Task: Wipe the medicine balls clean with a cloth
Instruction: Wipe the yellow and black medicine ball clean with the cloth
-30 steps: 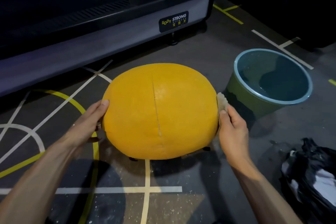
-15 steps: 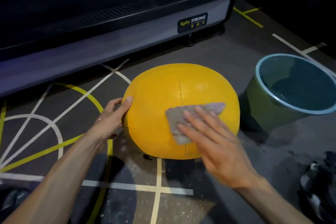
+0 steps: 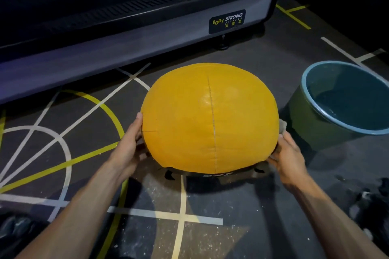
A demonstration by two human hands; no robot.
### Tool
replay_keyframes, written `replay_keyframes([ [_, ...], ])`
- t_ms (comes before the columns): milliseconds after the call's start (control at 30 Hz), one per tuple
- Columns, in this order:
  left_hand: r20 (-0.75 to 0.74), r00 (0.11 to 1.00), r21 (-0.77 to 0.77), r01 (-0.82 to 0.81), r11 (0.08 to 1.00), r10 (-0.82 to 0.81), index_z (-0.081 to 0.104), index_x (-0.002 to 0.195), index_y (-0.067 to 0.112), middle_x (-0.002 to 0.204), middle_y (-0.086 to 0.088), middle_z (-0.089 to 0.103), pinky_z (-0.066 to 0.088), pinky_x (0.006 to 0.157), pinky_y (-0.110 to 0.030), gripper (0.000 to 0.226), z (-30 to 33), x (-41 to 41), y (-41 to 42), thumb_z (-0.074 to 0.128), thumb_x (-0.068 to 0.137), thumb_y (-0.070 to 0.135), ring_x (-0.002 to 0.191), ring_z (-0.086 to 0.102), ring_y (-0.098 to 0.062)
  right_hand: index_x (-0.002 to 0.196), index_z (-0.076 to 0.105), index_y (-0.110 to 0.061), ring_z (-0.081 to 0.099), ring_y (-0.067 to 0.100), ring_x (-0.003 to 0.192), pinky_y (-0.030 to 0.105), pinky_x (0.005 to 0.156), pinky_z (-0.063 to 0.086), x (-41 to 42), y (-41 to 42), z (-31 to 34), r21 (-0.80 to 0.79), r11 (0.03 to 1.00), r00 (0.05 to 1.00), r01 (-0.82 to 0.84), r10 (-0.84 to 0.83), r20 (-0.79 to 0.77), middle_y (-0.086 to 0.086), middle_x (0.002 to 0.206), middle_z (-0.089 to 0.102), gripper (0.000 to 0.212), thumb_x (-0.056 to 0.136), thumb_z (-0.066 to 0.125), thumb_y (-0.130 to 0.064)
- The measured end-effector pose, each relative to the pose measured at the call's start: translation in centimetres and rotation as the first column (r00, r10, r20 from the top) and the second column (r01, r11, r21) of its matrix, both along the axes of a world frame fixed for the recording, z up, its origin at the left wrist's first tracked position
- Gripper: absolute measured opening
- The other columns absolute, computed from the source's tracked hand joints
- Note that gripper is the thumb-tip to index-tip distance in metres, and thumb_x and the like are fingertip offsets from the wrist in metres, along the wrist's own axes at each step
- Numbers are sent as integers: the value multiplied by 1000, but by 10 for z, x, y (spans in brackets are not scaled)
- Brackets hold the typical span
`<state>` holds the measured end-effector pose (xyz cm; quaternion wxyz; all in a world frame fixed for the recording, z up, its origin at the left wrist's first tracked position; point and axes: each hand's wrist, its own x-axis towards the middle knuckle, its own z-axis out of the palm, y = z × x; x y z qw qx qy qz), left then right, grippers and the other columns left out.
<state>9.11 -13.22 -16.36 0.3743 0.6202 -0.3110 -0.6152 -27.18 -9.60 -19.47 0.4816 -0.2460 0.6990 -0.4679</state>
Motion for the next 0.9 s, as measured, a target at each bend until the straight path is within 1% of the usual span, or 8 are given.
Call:
replay_keyframes([
  [100,28,1000,-67,-3,998,5,64,133,21,85,10,74,44,80,-41,72,14,0,-6,44,92,76,92,59,-23,99,74,-33,62,27,98,46,91,52,1,-4,17,-79,997,998,25,-29,-53,3,95,72,31,106,45,-23],
  [167,51,999,-102,7,995,-2,77,109,29,89,10,75,47,86,-42,59,31,3,-8,45,89,75,94,64,-21,101,77,-33,67,22,98,45,94,53,-2,1,33,-145,988,991,43,-61,-116,-2,95,76,31,105,47,-23],
  [233,74,997,-151,32,988,-21,70,88,29,84,4,71,49,88,-40,49,42,10,-9,49,86,73,83,67,-14,104,77,-39,69,19,102,46,98,53,-1,11,48,-211,976,979,45,-85,-186,-5,100,77,33,105,47,-24],
  [367,100,990,-148,116,982,-102,62,67,20,58,13,56,39,63,-34,49,48,10,-1,52,96,58,49,53,-2,114,74,-40,69,19,106,43,97,51,7,31,69,-350,936,954,31,-132,-268,-8,104,77,32,106,46,-25],
  [433,127,986,-125,123,985,-106,73,74,31,69,11,66,47,70,-36,40,41,10,6,62,87,67,62,63,-6,118,72,-37,67,9,109,34,99,48,9,33,71,-380,925,945,9,-132,-301,-15,110,75,31,107,46,-24],
  [567,195,978,-86,95,992,-77,68,127,26,87,1,60,42,80,-38,52,22,8,22,73,86,56,83,54,-21,126,66,-44,60,0,120,30,104,43,16,39,58,-223,970,885,-96,-19,-464,-27,121,69,29,108,46,-35],
  [700,283,948,-137,186,973,-142,60,128,40,113,9,67,48,76,-27,56,34,2,23,67,75,58,94,66,-4,131,62,-49,58,2,124,33,108,43,19,42,64,-178,983,903,-48,-33,-428,-25,127,67,35,102,47,-61],
  [900,388,893,-247,337,909,-226,44,142,61,150,17,46,41,112,-37,55,23,8,16,60,90,58,139,44,-4,136,64,-37,52,-7,129,35,117,39,29,36,73,-296,952,904,-80,-56,-423,-26,133,63,33,108,49,-28],
])
